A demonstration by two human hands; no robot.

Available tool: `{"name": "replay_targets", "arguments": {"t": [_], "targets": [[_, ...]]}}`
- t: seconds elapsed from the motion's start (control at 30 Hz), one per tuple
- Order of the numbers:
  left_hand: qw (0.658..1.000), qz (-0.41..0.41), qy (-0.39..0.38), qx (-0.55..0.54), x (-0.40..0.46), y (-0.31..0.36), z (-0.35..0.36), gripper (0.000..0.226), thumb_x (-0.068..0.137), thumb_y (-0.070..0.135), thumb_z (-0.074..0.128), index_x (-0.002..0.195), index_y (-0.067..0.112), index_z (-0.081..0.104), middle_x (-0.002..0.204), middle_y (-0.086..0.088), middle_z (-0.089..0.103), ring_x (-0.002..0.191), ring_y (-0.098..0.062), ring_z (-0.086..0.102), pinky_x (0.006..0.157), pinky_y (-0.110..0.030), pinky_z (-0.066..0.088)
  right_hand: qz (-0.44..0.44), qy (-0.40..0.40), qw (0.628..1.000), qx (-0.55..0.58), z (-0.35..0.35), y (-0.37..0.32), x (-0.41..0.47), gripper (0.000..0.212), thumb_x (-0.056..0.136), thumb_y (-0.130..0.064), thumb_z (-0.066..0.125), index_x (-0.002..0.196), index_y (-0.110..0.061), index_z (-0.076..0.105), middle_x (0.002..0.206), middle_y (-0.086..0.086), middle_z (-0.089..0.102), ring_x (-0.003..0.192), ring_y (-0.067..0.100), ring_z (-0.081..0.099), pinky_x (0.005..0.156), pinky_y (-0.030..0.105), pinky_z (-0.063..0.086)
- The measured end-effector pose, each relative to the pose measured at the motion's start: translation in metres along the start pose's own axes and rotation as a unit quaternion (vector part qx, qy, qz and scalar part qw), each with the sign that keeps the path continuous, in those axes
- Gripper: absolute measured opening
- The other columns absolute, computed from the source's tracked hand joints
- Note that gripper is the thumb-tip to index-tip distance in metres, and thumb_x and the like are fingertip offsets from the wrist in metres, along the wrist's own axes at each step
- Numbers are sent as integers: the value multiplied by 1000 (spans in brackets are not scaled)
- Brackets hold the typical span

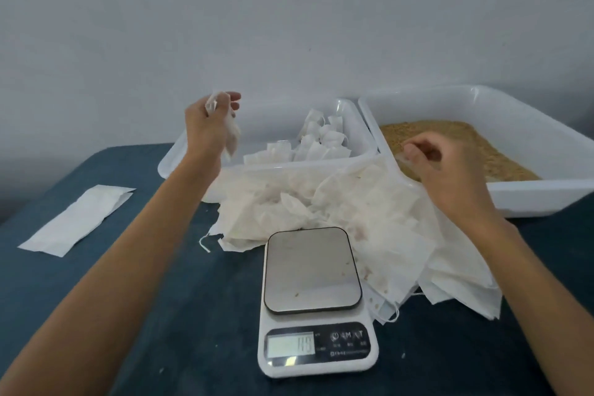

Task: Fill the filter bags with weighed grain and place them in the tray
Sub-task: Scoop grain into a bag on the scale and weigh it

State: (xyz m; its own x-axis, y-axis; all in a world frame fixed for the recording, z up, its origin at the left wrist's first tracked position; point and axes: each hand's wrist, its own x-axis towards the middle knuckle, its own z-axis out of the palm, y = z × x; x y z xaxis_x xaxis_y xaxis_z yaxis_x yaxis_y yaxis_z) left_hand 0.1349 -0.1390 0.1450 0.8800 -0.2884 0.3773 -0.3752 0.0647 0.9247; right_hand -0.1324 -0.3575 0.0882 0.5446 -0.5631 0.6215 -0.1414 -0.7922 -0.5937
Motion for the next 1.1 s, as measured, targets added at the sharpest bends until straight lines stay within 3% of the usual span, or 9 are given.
{"name": "replay_targets", "arguments": {"t": [0.1, 0.27, 0.43, 0.5, 0.57, 0.67, 0.8, 0.97, 1.1], "targets": [[984, -65, -53, 154, 37, -29, -12, 24, 106, 7, 51, 96, 3, 73, 90, -14, 69, 73, -21, 59, 79, -35, 52, 6, 10, 1000, 11, 0, 4, -1, 13, 99, -23, 64, 103, -14, 73, 90, -4, 72, 84, 11, 66, 77, 19, 48], [884, -102, -193, 414, 49, -65, -36, 26, 99, 7, 53, 94, 1, 78, 99, -10, 78, 79, -20, 59, 58, -25, 40, 12, 5, 999, 30, -1, 8, -2, 13, 99, -24, 63, 103, -15, 73, 91, -5, 74, 87, 13, 69, 84, 33, 55], [813, -67, -226, 533, 46, -53, -32, 13, 100, 13, 60, 99, 12, 73, 99, -12, 68, 91, -31, 58, 79, -35, 44, 16, 5, 999, 47, -3, 4, -1, 12, 99, -23, 64, 102, -16, 73, 90, -7, 74, 88, 12, 69, 85, 36, 56], [834, 13, -167, 526, 32, -43, -24, 18, 103, 19, 61, 115, 8, 69, 102, -14, 69, 96, -34, 64, 84, -39, 47, 15, 7, 998, 58, -4, 4, -1, 12, 99, -22, 64, 102, -15, 73, 90, -7, 74, 88, 12, 70, 86, 38, 56], [868, 143, -119, 461, 5, -30, -13, 12, 102, 16, 63, 108, 7, 68, 94, -7, 68, 85, -29, 64, 78, -38, 49, 16, 9, 998, 65, -5, 4, -3, 13, 99, -22, 64, 101, -13, 73, 89, -6, 74, 87, 14, 70, 85, 40, 57], [870, 250, -214, 366, -56, -10, 10, 9, 96, 10, 70, 87, 9, 71, 77, 3, 63, 70, -13, 57, 70, -34, 46, 22, 16, 997, 71, -6, 2, -4, 13, 100, -21, 63, 101, -13, 73, 88, -6, 74, 87, 11, 70, 86, 38, 57], [827, 269, -390, 301, -133, 5, 46, 5, 97, 13, 72, 93, 13, 75, 91, 3, 67, 79, -11, 55, 76, -30, 47, 23, 28, 996, 79, -9, -2, -5, 16, 101, -19, 60, 103, -10, 73, 87, -5, 74, 84, 6, 70, 84, 31, 57], [738, 314, -460, 382, -166, 5, 103, 43, 104, 14, 61, 146, 15, 55, 142, -3, 58, 125, -22, 53, 97, -38, 45, 34, 38, 995, 91, -9, -4, -6, 15, 101, -18, 60, 101, -10, 73, 85, -5, 74, 81, 2, 69, 81, 24, 56], [751, 276, -475, 366, -151, 4, 109, 27, 100, 13, 67, 127, 11, 69, 114, -4, 68, 94, -14, 50, 86, -36, 46, 35, 42, 994, 91, -9, -3, -7, 15, 101, -19, 60, 101, -10, 73, 86, -6, 74, 81, 1, 69, 81, 25, 57]]}}
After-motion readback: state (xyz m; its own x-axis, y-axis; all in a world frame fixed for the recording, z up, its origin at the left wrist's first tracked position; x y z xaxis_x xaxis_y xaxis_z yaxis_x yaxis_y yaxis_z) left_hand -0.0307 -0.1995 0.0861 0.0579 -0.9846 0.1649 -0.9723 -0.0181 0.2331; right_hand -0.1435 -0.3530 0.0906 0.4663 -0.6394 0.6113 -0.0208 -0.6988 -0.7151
